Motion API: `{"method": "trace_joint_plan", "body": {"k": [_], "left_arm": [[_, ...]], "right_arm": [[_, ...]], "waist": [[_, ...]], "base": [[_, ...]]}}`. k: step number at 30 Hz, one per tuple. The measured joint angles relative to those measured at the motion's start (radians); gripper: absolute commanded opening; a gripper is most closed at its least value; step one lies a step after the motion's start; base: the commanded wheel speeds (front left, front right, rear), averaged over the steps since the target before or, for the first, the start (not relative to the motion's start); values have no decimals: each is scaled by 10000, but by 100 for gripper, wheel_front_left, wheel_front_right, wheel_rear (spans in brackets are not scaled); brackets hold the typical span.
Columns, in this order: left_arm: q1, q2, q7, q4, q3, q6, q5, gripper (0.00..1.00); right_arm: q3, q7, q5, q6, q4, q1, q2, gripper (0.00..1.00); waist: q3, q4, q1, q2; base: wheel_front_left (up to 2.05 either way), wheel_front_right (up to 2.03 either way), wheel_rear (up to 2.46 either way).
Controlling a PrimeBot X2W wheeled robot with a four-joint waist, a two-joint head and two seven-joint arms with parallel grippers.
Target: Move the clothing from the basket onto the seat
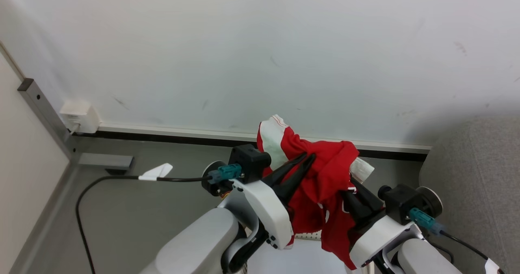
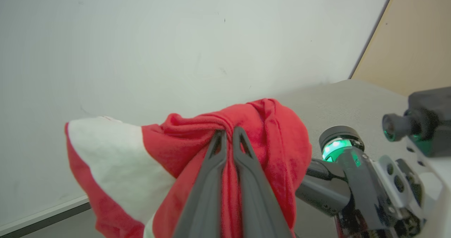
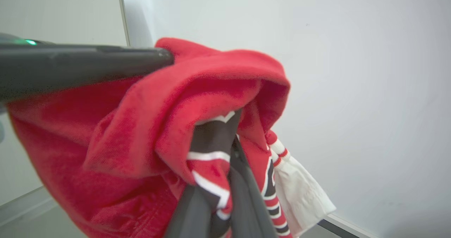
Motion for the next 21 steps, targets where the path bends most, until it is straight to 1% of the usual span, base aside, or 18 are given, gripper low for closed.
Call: {"method": "trace_joint_plan", "body": {"k": [5, 6, 7, 8, 11, 14, 21], "left_arm": [[32, 52, -79, 213, 44, 54, -107, 0], [44, 54, -75, 268, 42, 67, -136, 2], [61, 52, -75, 313, 36, 82, -155, 34], [76, 44, -75, 353, 42, 88, -184, 100], [92, 35, -92, 466, 52, 165, -194, 100], [124, 186, -150, 637, 98, 232, -196, 100], [184, 238, -336, 717, 132, 334, -196, 100]], "right_arm": [[-405, 0, -8, 0, -552, 274, -234, 0], [-472, 0, -21, 0, -656, 325, -265, 0], [-527, 0, -56, 0, -736, 371, -293, 0], [-596, 2, -69, 2, -832, 395, -326, 0], [-838, 2, -142, 6, -1116, 438, -437, 0], [-1110, 2, -167, 2, -1327, 530, -640, 0], [-1321, 2, -86, 2, -1666, 552, -970, 0]], "waist": [[17, -157, 0, 0], [19, -192, 0, 0], [21, -228, 0, 0], [23, -259, 1, 0], [24, -348, 0, 0], [34, -471, 0, 0], [85, -917, 0, 0]], "base": [[0, 0, 0], [0, 0, 0], [0, 0, 0], [0, 0, 0], [0, 0, 0], [0, 0, 0], [0, 0, 0]]}}
